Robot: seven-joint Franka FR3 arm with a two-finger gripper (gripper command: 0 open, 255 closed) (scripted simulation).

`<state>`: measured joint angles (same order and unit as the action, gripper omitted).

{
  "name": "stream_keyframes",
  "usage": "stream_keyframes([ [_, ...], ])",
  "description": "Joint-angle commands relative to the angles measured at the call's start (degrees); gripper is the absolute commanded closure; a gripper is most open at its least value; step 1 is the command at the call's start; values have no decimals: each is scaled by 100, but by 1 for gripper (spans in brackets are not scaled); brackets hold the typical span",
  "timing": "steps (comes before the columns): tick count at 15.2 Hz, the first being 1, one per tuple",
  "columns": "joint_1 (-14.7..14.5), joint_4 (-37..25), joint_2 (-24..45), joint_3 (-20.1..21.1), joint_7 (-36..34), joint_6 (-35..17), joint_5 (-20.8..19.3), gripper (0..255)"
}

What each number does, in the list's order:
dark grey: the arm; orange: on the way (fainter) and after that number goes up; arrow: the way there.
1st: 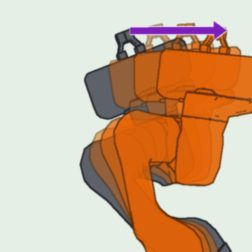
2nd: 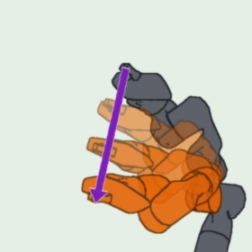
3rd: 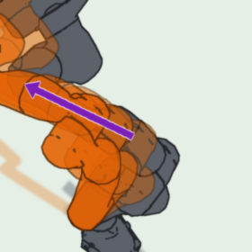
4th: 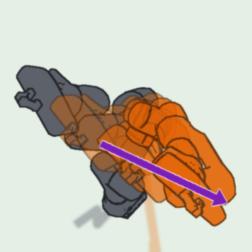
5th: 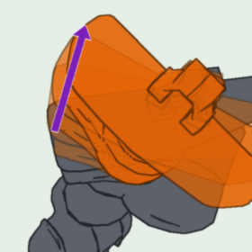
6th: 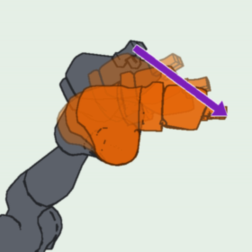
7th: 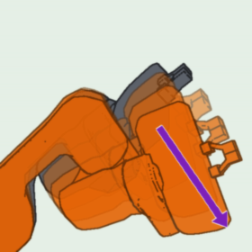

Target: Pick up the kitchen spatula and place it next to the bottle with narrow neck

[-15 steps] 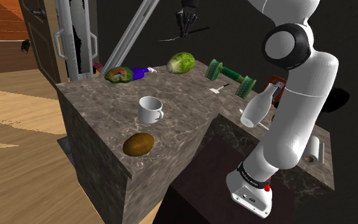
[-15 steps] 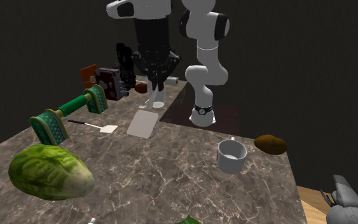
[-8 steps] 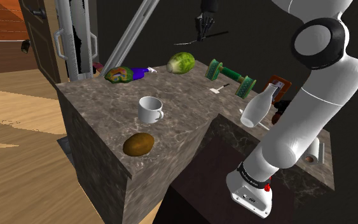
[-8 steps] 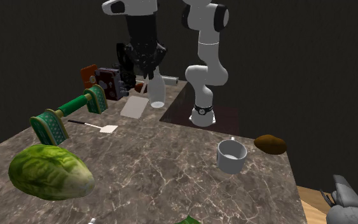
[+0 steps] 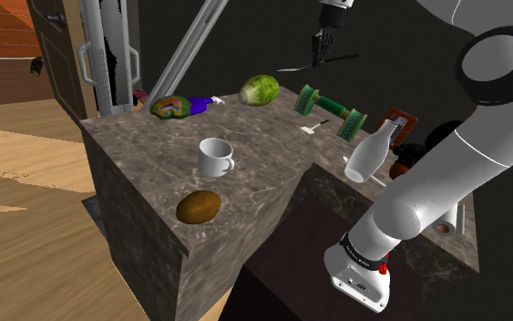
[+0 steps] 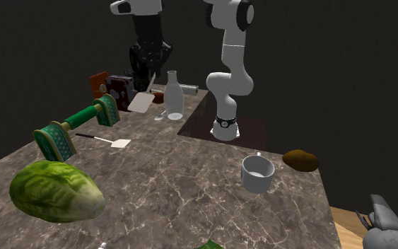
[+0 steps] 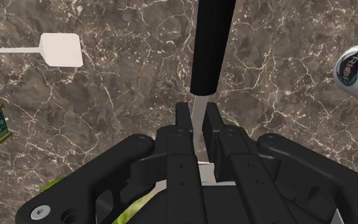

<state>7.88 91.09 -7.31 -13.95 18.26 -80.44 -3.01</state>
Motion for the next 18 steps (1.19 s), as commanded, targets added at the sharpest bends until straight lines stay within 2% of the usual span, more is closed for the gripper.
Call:
stream_keyframes([
  [1, 106, 221, -174, -129, 237, -57, -74, 255],
  [9, 512, 794, -803, -673, 1172, -93, -431, 255],
  [18, 949, 917, -1073, -1441, 2368, -107, -806, 255],
])
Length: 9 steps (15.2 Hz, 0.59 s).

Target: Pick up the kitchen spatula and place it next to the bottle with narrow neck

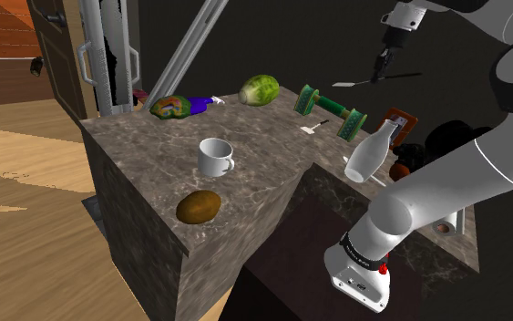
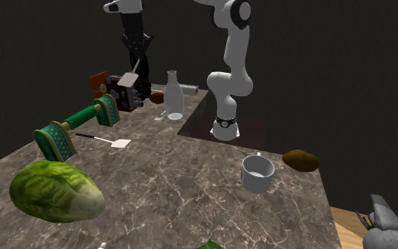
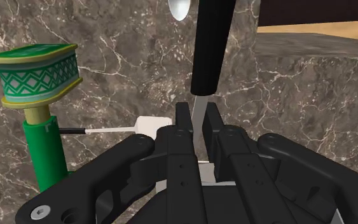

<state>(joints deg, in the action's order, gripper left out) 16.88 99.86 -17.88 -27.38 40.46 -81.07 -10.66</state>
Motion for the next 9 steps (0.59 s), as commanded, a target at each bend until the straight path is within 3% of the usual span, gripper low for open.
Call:
stream_keyframes([
  [1, 94, 21, -14, -195, 291, -48, -74, 255],
  [7, 333, -209, 135, -805, 1160, -86, -191, 255],
  [9, 343, 5, 68, -798, 1122, -239, -223, 255],
])
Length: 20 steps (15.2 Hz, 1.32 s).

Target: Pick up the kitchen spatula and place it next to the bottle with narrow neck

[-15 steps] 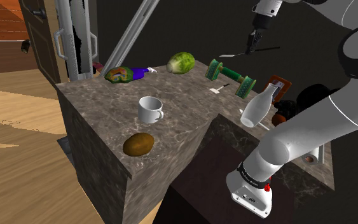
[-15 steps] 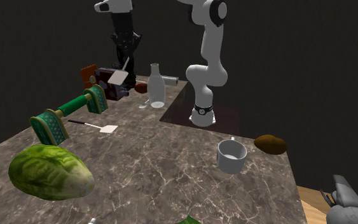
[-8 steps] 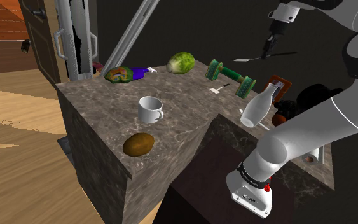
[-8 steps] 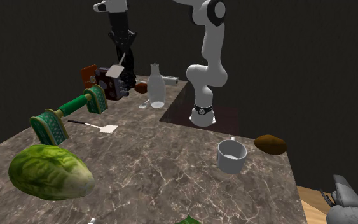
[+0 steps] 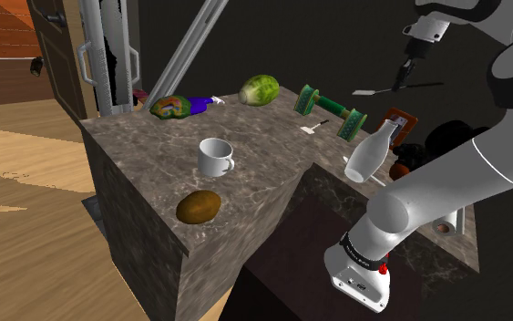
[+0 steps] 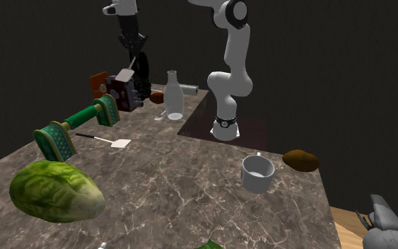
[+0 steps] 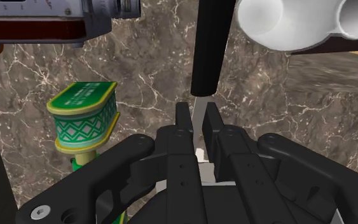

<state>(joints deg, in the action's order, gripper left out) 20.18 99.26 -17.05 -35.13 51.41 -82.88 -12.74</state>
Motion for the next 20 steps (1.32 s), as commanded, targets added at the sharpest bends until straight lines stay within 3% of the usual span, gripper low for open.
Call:
stream_keyframes([
  [1, 18, 170, -45, -21, 9, -135, -29, 255],
  [20, 121, 1858, -325, -117, -206, -1566, -230, 255],
])
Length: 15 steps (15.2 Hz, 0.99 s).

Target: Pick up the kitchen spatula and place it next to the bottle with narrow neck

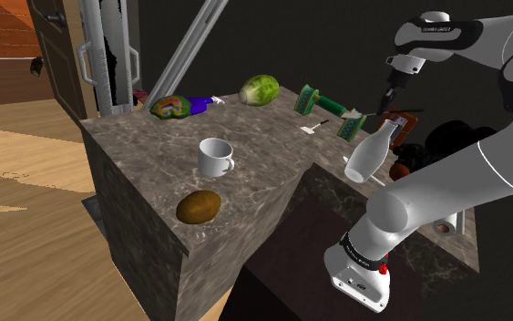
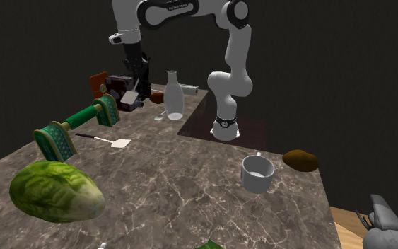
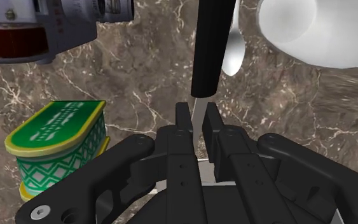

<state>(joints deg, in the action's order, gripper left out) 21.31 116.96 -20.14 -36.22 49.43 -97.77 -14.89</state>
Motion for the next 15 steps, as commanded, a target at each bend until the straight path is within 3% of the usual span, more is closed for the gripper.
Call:
stream_keyframes([
  [1, 13, 163, -16, -19, -14, -153, -22, 255],
  [15, 43, 1103, 146, -231, -46, -1246, -73, 255],
])
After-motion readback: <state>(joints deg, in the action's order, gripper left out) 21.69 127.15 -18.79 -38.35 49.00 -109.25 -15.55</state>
